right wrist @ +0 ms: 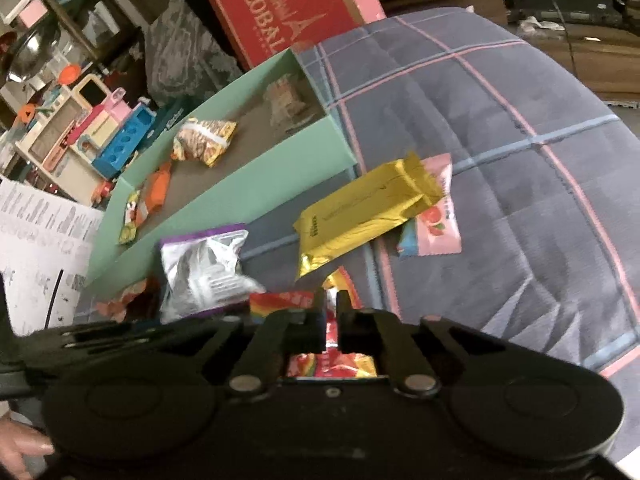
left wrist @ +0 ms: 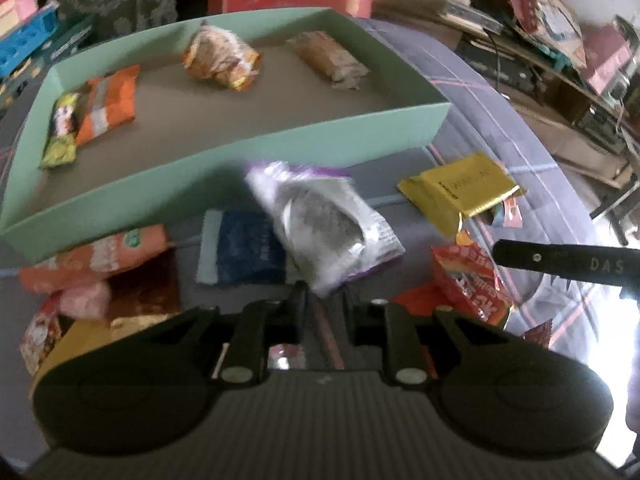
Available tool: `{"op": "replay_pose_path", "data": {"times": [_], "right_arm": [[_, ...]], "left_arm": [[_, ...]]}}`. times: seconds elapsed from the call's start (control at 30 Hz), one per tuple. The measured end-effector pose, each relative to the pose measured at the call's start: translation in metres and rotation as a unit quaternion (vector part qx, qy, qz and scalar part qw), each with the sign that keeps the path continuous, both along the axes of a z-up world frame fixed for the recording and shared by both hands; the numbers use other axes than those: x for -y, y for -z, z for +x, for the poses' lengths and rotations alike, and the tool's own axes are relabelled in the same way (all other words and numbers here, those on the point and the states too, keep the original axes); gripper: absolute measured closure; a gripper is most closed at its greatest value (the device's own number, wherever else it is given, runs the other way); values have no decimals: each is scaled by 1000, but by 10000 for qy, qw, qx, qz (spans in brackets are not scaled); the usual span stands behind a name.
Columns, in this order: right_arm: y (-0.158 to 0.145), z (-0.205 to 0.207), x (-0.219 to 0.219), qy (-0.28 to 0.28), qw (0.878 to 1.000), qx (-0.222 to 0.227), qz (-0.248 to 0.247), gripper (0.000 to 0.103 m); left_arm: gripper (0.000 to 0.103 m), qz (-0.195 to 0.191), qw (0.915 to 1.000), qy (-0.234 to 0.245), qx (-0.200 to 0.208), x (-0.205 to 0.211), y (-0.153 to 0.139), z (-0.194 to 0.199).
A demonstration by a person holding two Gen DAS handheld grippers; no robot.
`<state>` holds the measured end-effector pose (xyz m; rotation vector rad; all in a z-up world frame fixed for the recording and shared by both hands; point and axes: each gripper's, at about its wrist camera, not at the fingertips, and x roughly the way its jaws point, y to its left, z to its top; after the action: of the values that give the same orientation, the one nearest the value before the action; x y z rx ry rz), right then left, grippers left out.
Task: Organize snacks
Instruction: 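Grasp silver-purple bag with left tool while right grasps rainbow red bag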
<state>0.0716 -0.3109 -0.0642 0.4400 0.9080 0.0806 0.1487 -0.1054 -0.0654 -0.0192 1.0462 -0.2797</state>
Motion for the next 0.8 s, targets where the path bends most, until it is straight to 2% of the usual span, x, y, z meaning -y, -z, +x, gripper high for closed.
{"op": "replay_pose_path", "data": {"times": [0.07,0.1,0.17,0.2,0.27,0.3,0.37,0.43,0.47,0.53,0.6,0.63,0.67,0.73,0.8], "right_arm": [[-1,-1,2,-34,10000,-1,38,97],[-2,-2,2,-65,9999,10,84,92],[-5,-3,2,-132,9998,67,126,81],[-6,-4,2,-142,9998,101,121,73],[-8,-5,1,-176,9997,145,91,73],[-7,-5,1,-201,9997,123,96,72],[-4,-6,0,-225,9997,73,80,62],[-2,-8,-1,-246,9997,83,-16,41],[-2,-10,-3,-269,9996,93,-78,38],[-1,-12,-4,-333,9993,73,-159,37],[1,-12,-4,-389,9991,4,-183,36],[3,-12,-5,-412,9990,-29,-197,35],[5,-12,-6,-428,9989,-57,-198,34],[8,-9,-9,-488,9986,-106,-176,34],[10,-5,-14,-586,9980,-136,-182,34]], "left_arm": [[76,-93,9998,-183,-21,-7,-4,1],[70,-152,9995,-290,-39,-10,-6,3],[51,-243,9984,-507,-2,-14,-13,7],[46,-284,9979,-585,46,-14,-17,9],[32,-344,9969,-695,133,-11,-24,15],[29,-309,9970,-699,143,-7,-26,20],[21,-167,9974,-692,115,5,-24,29],[20,-75,9980,-633,12,18,-16,37],[19,-5,9981,-612,-70,24,-10,39],[16,212,9978,-615,-132,36,1,43],[14,463,9978,-483,17,48,5,42],[18,572,9977,-349,103,53,7,40],[26,679,9972,-221,200,55,8,38],[31,814,9961,85,337,54,7,31],[34,787,9960,245,356,45,5,25]]}}
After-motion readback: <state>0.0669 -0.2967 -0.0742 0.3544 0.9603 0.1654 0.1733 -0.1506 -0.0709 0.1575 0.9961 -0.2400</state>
